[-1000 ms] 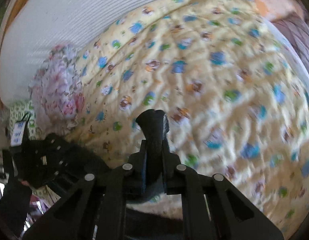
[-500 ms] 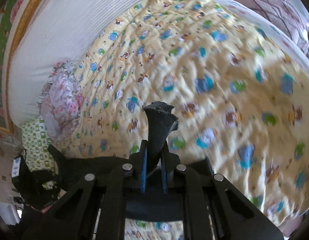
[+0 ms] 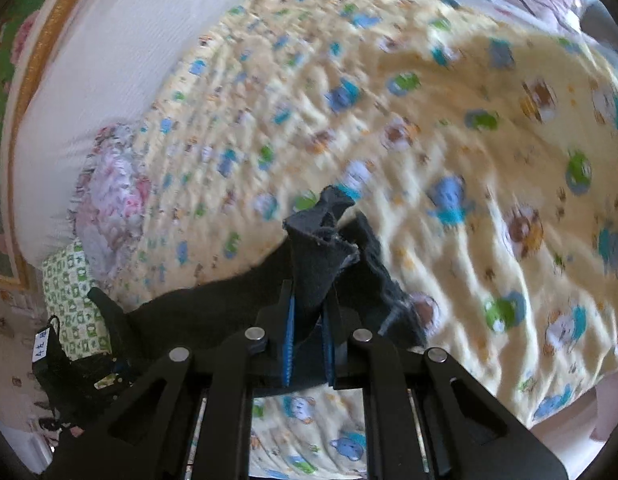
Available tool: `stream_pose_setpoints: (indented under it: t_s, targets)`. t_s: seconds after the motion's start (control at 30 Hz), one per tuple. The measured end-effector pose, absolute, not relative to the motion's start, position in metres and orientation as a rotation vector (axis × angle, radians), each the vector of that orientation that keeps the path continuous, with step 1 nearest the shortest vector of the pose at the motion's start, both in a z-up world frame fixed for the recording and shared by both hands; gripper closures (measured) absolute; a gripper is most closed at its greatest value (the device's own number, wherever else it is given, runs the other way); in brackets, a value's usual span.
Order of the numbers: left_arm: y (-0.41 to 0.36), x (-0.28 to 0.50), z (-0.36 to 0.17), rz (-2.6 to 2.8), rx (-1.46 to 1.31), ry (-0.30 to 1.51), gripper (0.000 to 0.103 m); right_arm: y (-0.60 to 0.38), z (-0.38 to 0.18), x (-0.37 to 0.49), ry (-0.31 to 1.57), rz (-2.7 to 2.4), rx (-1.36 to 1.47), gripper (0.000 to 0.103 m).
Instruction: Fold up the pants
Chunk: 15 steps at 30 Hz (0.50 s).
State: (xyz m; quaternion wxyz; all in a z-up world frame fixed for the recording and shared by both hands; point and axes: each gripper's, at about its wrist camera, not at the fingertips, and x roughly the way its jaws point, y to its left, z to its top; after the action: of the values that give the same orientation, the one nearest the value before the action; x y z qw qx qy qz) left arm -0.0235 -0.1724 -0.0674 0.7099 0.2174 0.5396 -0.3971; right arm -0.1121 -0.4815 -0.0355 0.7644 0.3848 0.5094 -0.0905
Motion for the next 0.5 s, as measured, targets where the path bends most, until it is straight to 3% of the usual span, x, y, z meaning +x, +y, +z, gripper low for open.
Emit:
stream_pose_setpoints:
  t_s: [0.13, 0.23, 0.5]
  targets:
    - [-0.172, -0.028, -0.079, -0.869, 0.474, 1.224, 0.087, -0.485, -0.047, -0.119, 1.139, -0.241, 0.858, 0.077]
    - [-0.168, -0.030, -0.077, -0.872, 0.449, 1.232, 0.086, -0.486, -0.042, -0.124, 1.137, -0.266, 0.839, 0.073]
    - [-0.145, -0.028, -0.051, -0.870, 0.311, 1.229, 0.063, -0.474, 0.003, -0.125, 1.063, -0.320, 0.696, 0.073]
